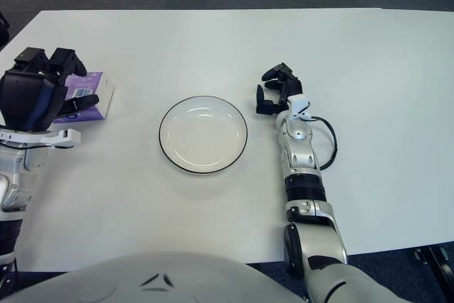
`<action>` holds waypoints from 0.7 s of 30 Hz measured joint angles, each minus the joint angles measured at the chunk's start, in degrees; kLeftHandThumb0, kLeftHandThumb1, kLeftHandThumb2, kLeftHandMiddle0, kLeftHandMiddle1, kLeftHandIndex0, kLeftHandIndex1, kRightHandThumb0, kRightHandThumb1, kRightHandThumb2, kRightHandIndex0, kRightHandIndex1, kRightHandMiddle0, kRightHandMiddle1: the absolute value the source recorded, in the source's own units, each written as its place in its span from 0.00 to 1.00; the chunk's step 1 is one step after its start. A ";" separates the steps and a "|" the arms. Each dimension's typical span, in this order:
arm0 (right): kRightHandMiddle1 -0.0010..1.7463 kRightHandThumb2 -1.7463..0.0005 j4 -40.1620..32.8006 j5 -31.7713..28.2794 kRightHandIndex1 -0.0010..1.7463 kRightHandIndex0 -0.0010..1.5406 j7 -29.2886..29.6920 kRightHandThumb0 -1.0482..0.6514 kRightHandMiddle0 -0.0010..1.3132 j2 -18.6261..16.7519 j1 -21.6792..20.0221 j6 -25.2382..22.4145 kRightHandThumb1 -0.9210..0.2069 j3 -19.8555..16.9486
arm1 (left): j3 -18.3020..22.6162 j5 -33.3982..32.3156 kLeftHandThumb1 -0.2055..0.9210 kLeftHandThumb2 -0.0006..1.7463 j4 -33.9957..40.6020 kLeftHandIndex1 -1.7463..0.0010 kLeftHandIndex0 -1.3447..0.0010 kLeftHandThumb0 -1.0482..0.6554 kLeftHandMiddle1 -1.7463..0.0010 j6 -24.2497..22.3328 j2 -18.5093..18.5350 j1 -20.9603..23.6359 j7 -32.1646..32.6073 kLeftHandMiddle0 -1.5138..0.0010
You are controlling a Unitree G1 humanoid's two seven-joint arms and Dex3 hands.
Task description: Put the tissue paper into the plate.
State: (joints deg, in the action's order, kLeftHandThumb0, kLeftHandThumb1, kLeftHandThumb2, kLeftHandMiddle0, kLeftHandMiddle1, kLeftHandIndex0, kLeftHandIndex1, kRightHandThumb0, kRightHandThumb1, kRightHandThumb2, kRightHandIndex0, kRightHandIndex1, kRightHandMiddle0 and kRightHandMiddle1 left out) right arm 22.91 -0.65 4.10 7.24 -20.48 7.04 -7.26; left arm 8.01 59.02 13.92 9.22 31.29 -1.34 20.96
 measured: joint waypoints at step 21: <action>1.00 0.14 3.33 -0.24 0.96 0.52 -1.65 0.61 0.37 0.52 -1.11 2.52 0.69 -0.31 | 3.19 -0.51 1.00 0.29 5.01 0.91 1.00 0.00 0.95 -7.56 4.63 -3.87 -11.94 1.00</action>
State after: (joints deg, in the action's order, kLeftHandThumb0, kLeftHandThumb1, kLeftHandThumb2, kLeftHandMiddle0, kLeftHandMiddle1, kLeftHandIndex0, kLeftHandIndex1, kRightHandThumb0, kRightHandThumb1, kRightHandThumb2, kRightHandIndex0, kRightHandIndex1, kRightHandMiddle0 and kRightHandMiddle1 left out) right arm 26.24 -0.89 2.45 7.76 -21.58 9.56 -7.58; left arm 11.20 58.51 18.93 1.67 35.92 -5.21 9.01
